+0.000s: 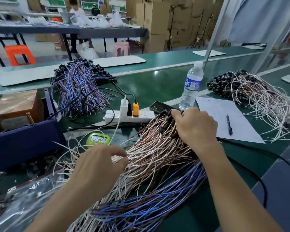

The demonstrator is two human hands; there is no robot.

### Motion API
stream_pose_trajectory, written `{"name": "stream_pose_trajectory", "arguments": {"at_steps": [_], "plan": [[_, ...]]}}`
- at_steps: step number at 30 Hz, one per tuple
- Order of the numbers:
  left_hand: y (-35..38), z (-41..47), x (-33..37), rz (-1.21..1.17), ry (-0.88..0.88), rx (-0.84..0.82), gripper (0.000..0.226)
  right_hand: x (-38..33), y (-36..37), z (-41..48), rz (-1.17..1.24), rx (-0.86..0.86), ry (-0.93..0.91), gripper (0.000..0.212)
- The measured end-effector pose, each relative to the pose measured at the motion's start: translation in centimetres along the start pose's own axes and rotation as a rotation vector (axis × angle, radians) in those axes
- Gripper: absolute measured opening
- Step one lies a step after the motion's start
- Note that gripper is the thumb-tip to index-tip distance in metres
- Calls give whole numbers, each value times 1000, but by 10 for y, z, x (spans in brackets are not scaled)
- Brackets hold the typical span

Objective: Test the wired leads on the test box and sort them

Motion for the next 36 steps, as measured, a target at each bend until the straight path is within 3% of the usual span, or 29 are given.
{"name": "stream_pose_trajectory", "arguments": {"at_steps": [1, 3, 5, 7, 11, 14, 16, 18, 21, 23, 25, 28, 29, 33, 36], "plan": [[5, 0, -3, -18, 9, -18, 29, -5, -1, -5, 56, 23, -85, 46], [23, -4, -6, -49, 34, -171, 65, -19, 1, -18, 215, -48, -297, 10], [42, -7, -4, -2, 92, -309, 90, -41, 13, -36, 267, -214, -501, 38], [53, -7, -5, 52, 121, -340, 100, -54, 27, -44, 179, -271, -595, 47], [53, -2, -6, 75, 132, -230, 91, -62, 28, -34, -28, -140, -584, 37], [44, 3, -8, 21, 115, -112, 68, -57, 12, -20, -80, 50, -507, 30], [35, 5, -7, -48, 96, -24, 50, -59, 14, -20, -53, 69, -486, 30], [29, 3, -4, -39, 98, 22, 45, -62, 22, -25, -43, 15, -496, 39], [22, -2, -5, 21, 152, 18, 69, -70, 20, -39, 0, -40, -515, 56], [13, -3, -16, -82, 118, -76, 85, -90, 15, -56, 107, -56, -567, 66], [-7, -6, -33, -276, 39, -98, 71, -119, 13, -83, 255, -92, -625, 66], [-53, -15, -69, -451, -84, 158, 27, -171, 23, -132, 474, -237, -680, 52], [-68, -22, -83, -495, -138, 235, 24, -190, 28, -148, 540, -302, -700, 46], [-118, -67, -142, -519, -324, 441, 57, -269, 40, -204, 680, -497, -803, 27], [-157, -113, -194, -365, -463, 561, 40, -322, 45, -242, 690, -581, -879, 26]]}}
Point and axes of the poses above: each hand's wrist, its own z-axis towards the middle knuckle, its own y-axis out of the palm, x = y × z, the point moved 9 cm from there along z, towards the middle knuckle, and after that the axes turned 6 degrees about -z, right-handed, at the moved point
